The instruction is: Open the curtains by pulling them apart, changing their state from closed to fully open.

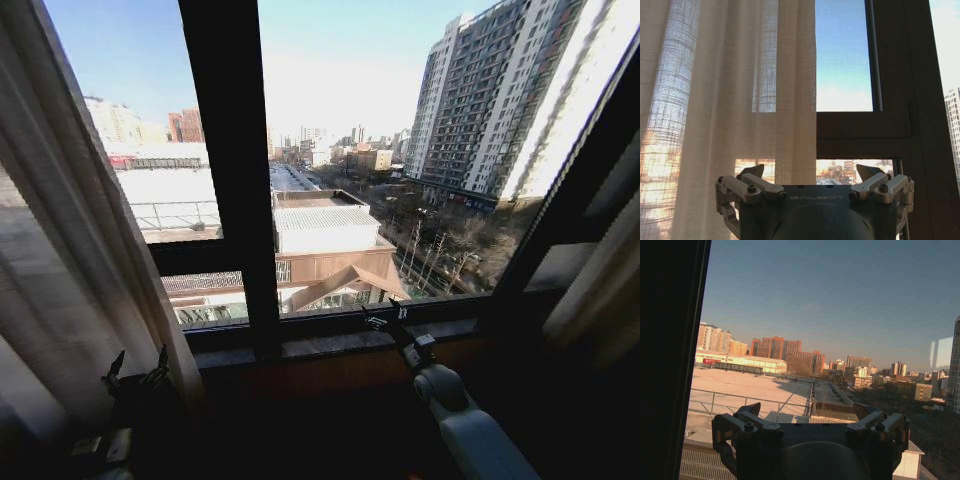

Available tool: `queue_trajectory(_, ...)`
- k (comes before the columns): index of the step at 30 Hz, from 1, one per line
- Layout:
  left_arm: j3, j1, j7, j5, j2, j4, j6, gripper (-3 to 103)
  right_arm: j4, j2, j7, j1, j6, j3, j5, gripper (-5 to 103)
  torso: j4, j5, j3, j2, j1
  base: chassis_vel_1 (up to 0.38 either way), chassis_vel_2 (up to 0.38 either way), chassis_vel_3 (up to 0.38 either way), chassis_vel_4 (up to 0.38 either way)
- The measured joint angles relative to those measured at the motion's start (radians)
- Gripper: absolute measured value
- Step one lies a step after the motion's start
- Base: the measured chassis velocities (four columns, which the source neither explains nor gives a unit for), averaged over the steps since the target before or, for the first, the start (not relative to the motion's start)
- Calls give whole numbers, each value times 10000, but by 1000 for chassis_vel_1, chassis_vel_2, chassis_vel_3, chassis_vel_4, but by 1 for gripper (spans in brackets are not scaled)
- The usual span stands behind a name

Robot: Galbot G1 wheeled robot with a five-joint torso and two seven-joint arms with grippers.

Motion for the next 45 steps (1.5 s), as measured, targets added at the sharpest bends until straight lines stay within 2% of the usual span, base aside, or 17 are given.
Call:
queue_trajectory(9,-6,0,0,1,1,0,0,100,1,1,-1,0,0,-4,0,100,7,-5,0,1,1,94,98,-85,-73)
queue_trajectory(16,-4,0,0,0,1,0,0,100,0,0,0,0,0,-2,0,100,-1,2,0,0,1,0,0,0,0)
queue_trajectory(45,-1,0,0,0,0,0,0,100,1,1,0,0,0,-2,0,100,2,-2,0,0,2,0,0,0,0)
